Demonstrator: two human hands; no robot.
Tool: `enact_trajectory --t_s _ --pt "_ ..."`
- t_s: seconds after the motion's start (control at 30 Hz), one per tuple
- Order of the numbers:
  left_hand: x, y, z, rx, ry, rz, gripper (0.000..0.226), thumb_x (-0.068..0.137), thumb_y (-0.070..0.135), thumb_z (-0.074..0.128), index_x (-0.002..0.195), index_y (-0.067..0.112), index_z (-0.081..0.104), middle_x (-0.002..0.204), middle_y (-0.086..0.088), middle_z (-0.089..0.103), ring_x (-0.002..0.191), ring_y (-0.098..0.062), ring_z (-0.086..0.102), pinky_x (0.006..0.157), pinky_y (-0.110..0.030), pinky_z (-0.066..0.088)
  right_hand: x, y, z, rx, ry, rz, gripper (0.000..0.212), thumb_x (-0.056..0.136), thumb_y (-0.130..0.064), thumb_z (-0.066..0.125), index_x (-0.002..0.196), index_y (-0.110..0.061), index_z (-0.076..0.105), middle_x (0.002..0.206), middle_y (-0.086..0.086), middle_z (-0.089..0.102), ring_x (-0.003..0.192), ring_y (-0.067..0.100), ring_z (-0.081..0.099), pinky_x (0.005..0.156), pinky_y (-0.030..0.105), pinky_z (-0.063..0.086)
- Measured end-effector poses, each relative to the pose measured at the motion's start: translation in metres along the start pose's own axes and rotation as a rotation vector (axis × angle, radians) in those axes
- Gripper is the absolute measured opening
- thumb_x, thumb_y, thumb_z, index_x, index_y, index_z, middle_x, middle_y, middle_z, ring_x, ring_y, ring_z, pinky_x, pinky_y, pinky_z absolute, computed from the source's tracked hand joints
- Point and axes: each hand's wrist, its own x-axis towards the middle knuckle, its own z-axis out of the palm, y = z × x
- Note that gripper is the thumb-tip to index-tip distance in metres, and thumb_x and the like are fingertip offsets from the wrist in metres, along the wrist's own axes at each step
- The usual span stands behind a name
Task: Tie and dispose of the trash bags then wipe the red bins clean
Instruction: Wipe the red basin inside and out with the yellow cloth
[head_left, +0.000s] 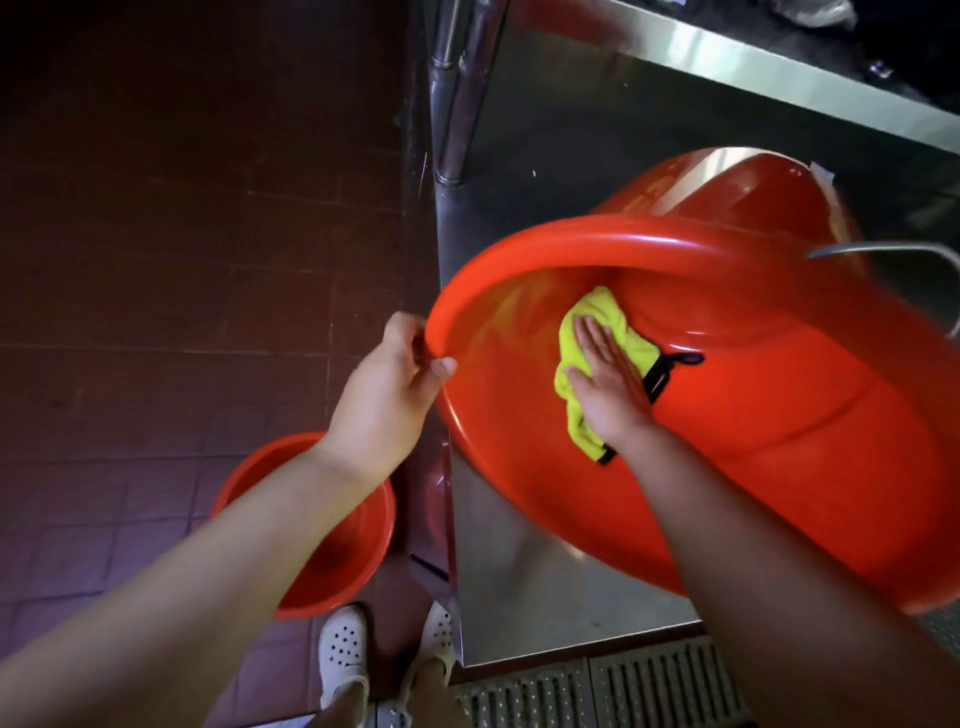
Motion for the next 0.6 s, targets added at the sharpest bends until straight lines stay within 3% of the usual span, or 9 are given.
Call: enact_trajectory --t_s 0.13,0.2,0.3,0.43,0.6 --pt "-0.002 -0.004 0.006 -0.22 0.071 -0.024 0.019 0.09 0.021 0.062 0.095 0.033 0.048 0.091 0.012 0.065 0.084 0.004 0.063 0.073 -0.009 0.047 0.026 0.016 -0.002 -0.06 -0.005 0.128 0.064 0.096 -0.041 0.041 0.151 -0.03 0.009 0.16 -0.007 0.005 0.147 0.015 0.003 0.117 0.033 0.007" --pt "-0.011 -0.015 0.022 -0.327 0.017 -0.125 0.02 0.09 0.011 0.06 0.094 0.027 0.049 0.09 0.007 0.063 0.081 0.001 0.063 0.077 -0.015 0.047 0.028 0.014 0.001 -0.052 0.011 0.168 0.065 0.095 -0.05 0.038 0.15 -0.034 0.008 0.159 -0.011 0.003 0.147 0.013 0.003 0.118 0.036 0.007" --pt "-0.032 -0.03 0.05 -0.473 -0.164 -0.311 0.026 0.093 -0.003 0.048 0.1 0.022 0.046 0.093 -0.001 0.061 0.086 -0.007 0.06 0.08 -0.026 0.053 0.026 0.006 0.005 -0.035 0.028 0.171 0.065 0.095 -0.048 0.04 0.151 -0.033 0.009 0.16 -0.007 0.005 0.147 0.015 0.005 0.117 0.035 0.008" --pt "-0.038 -0.04 0.061 -0.467 -0.112 -0.32 0.025 0.095 0.003 0.049 0.099 0.028 0.046 0.1 -0.002 0.063 0.091 -0.007 0.064 0.08 -0.031 0.057 -0.008 -0.02 0.013 -0.006 0.052 0.116 0.067 0.094 -0.039 0.047 0.151 -0.027 0.013 0.16 0.0 0.009 0.147 0.019 0.005 0.116 0.033 0.007" --pt "-0.038 -0.039 0.063 -0.428 -0.039 -0.315 0.022 0.093 0.004 0.052 0.095 0.026 0.047 0.098 -0.012 0.064 0.091 -0.02 0.065 0.078 -0.037 0.057 -0.091 -0.06 0.031 0.044 0.045 -0.137 0.069 0.089 -0.038 0.045 0.15 -0.028 0.013 0.158 -0.005 0.007 0.147 0.016 0.001 0.118 0.032 0.004"
